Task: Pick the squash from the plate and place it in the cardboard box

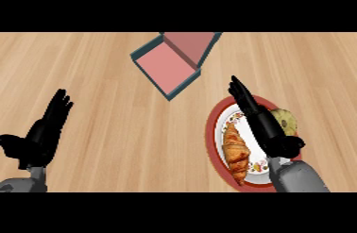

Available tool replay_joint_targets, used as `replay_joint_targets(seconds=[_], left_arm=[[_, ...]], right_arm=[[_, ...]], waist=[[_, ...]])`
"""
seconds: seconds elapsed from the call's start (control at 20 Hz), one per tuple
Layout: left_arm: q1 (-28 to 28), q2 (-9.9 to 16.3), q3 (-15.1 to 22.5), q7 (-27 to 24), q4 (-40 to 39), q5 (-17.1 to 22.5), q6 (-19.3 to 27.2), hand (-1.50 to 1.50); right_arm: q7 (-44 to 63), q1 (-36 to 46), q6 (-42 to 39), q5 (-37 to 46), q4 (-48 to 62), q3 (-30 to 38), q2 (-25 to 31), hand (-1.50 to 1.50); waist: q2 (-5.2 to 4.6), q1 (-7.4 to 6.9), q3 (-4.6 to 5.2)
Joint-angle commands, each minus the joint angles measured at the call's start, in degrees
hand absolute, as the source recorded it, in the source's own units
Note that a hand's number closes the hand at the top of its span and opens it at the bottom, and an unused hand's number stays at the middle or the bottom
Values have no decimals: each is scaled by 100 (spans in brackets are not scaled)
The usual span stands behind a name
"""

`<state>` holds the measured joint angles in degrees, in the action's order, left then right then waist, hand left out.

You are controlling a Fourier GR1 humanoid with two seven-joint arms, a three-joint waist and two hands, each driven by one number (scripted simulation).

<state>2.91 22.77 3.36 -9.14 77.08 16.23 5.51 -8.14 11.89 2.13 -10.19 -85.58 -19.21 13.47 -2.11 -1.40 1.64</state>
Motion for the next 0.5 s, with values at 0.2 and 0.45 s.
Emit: replay_joint_targets(seconds=[0.2, 0.45], left_arm=[[-92, 363, 25, 164, -58, -704, 567, 0], [-234, 330, 153, 356, 32, -766, 605, 0]], right_arm=[[169, 848, 2301, 613, -332, 1932, 253, -150], [990, 225, 4361, 1665, 453, 2629, 355, -150]], waist=[[288, 360, -163], [252, 475, -153]])
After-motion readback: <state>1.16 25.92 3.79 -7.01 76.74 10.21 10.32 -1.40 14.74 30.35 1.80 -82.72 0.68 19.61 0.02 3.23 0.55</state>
